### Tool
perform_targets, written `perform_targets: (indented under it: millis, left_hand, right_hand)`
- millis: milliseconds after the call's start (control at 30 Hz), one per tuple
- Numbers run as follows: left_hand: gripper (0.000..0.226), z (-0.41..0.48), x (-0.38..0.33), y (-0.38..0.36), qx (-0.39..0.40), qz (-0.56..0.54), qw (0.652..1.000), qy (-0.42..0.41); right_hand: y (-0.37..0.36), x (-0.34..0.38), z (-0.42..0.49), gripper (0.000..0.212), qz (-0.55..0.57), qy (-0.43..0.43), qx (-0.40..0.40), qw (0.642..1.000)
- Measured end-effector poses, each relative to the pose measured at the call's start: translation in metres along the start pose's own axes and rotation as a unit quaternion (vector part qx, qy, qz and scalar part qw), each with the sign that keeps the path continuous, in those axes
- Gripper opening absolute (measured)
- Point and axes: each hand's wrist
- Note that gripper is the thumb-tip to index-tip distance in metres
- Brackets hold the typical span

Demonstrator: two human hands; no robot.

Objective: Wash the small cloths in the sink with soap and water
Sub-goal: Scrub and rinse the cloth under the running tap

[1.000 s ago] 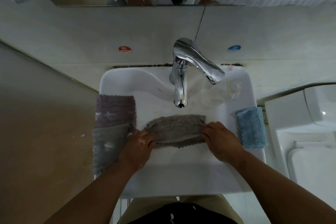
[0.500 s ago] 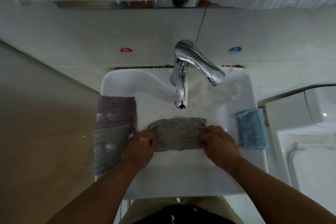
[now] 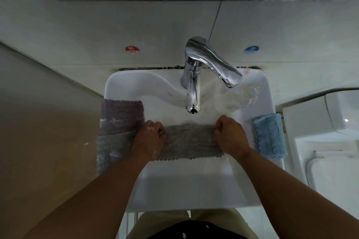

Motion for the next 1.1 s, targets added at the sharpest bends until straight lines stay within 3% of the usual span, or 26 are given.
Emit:
perform_targets:
  millis: [133, 300, 467, 633, 833, 900, 1000, 1100]
  left_hand:
    - [0.011, 0.002, 0.007, 0.007, -0.028, -0.047, 0.998, 0.002]
    - [0.011, -0.001, 0.007, 0.009, -0.058, -0.107, 0.991, 0.056]
    - [0.011, -0.011, 0.019, -0.007, -0.076, -0.076, 0.994, -0.015]
    - [0.062, -0.014, 0.029, -0.017, -0.018, 0.017, 0.999, -0.036]
    - [0.077, -0.018, 0.028, -0.012, 0.004, 0.026, 0.999, -0.034]
    - [0.078, -0.018, 0.026, -0.009, 0.014, -0.011, 1.000, -0.021]
    - [0.059, -0.014, 0.020, -0.008, -0.005, -0.058, 0.998, 0.011]
    - [0.044, -0.011, 0.017, -0.010, 0.000, -0.043, 0.999, 0.028]
  right_hand:
    - [0.004, -0.007, 0.000, 0.005, -0.017, 0.006, -0.004, 1.000]
    - [-0.003, -0.008, -0.007, 0.022, 0.003, 0.056, -0.035, 0.998]
    - [-0.018, -0.017, -0.022, 0.028, -0.033, 0.088, -0.019, 0.995]
    - [-0.021, -0.031, -0.028, 0.060, -0.075, 0.085, 0.047, 0.992]
    - [-0.010, -0.035, -0.026, 0.090, -0.107, 0.097, 0.121, 0.982]
    - [-0.008, -0.033, -0.025, 0.082, -0.076, 0.080, 0.097, 0.989]
    - [-0.009, -0.023, -0.021, 0.063, -0.030, 0.034, 0.027, 0.999]
    - [-0.014, -0.015, -0.014, 0.039, -0.046, 0.018, 0.025, 0.998]
Point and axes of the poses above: each hand's wrist, its own z-axis towards the middle knuckle, its own y-axis out of the back of the hand, x = y × z, and after that the axes turned 9 degrees about y, right-handed
